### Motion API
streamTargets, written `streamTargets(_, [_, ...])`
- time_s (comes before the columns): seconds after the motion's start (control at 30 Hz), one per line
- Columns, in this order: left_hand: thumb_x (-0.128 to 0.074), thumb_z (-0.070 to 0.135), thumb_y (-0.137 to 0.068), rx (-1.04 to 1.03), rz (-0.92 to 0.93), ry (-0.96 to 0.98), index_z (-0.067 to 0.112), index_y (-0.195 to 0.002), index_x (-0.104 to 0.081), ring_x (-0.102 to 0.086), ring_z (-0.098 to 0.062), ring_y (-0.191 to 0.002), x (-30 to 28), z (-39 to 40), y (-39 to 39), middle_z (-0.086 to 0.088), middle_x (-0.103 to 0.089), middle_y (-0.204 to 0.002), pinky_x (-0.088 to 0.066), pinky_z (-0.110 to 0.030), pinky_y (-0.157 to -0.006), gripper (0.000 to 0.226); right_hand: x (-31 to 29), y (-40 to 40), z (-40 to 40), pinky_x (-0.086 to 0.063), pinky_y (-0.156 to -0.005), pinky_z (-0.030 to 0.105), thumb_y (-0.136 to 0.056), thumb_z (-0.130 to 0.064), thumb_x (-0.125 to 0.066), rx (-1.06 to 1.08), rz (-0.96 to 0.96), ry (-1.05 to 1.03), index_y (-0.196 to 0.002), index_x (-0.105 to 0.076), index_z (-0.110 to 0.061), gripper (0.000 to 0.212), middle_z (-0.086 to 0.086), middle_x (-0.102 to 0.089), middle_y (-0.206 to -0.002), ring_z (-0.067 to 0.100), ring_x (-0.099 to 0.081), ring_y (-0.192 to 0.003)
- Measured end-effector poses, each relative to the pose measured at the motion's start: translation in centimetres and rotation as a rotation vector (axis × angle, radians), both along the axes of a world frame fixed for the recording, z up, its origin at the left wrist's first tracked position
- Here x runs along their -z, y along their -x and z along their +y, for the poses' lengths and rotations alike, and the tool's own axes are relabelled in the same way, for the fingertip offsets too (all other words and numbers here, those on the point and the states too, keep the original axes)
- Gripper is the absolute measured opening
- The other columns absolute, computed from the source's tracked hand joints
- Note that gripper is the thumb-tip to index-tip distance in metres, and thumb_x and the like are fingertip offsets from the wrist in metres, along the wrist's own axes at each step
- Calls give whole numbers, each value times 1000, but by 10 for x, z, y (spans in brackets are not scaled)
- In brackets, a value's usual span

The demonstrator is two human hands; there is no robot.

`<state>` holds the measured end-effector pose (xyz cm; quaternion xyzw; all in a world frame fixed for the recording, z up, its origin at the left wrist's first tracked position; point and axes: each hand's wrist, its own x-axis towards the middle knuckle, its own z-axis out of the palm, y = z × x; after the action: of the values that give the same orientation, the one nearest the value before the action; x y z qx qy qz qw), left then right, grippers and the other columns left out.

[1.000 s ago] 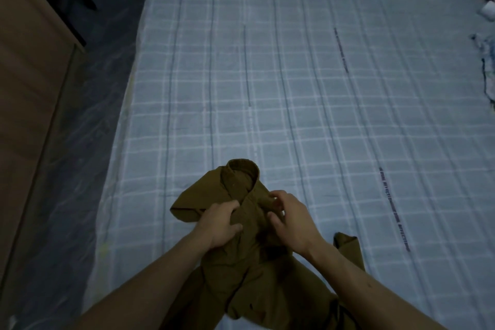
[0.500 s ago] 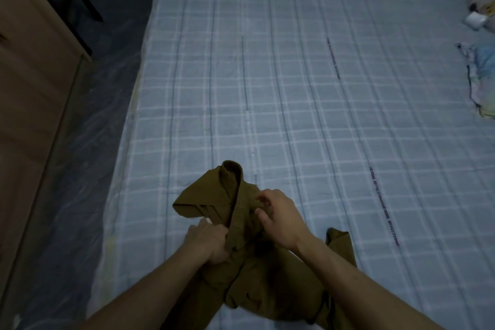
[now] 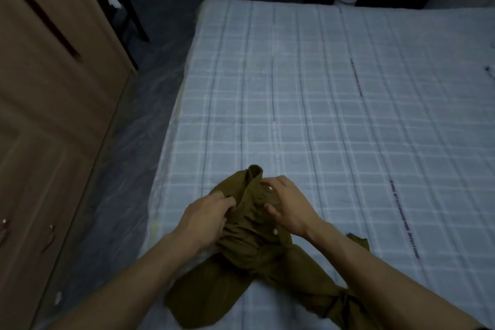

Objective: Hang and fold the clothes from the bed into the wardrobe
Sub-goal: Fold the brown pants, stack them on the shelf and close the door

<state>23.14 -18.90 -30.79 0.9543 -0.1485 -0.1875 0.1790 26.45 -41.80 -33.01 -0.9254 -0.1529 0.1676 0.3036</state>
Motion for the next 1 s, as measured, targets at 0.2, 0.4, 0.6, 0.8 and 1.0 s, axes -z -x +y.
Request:
streamTargets(0.2, [-53, 16, -93, 176, -238, -93, 28, -112, -60, -52, -16, -95, -101, 37, 17, 5, -52, -107, -48, -37, -74, 24, -61, 14, 34, -29, -114, 36, -83, -29, -67, -264, -126, 5, -149, -31, -32, 75, -3, -34, -152, 17, -30, -139])
streamTargets(0.4, [-62, 9, -88, 284, -471, -70, 25, -108, -67, -56, -17, -90, -217, 61, 48, 3, -59, -104, -51, -39, -64, 26, -149, 34, 65, -35, -107, 28, -80, -29, -69, -416, -239, -167, -138, -44, -31, 63, -8, -52, -135, 10, -46, -125])
streamTargets(0.6, [-65, 6, -83, 246, -659, -13, 19, -99, -69, -58, -21, -89, -310, 69, 79, 0, -61, -101, -53, -41, -64, 21, -220, 69, 79, -45, -75, 24, -79, -26, -71, -265, -279, -318, -109, -55, -28, 34, -13, -61, -97, 6, -58, -87])
streamTargets(0.8, [-64, 7, -88, 181, -785, 131, 18, -99, -70, -59, -21, -90, -352, 73, 108, 0, -60, -101, -52, -42, -73, 17, -247, 116, 61, -53, -61, 31, -76, -11, -64, -40, -294, -339, -90, -59, -20, 17, -6, -63, -78, 13, -63, -71])
streamTargets(1.0, [-64, 5, -87, 179, -845, 203, 19, -98, -69, -58, -19, -87, -372, 62, 144, 2, -59, -98, -52, -41, -73, 19, -242, 160, 33, -50, -63, 39, -77, -6, -58, 113, -249, -207, -81, -58, -11, 6, 5, -64, -74, 20, -62, -68])
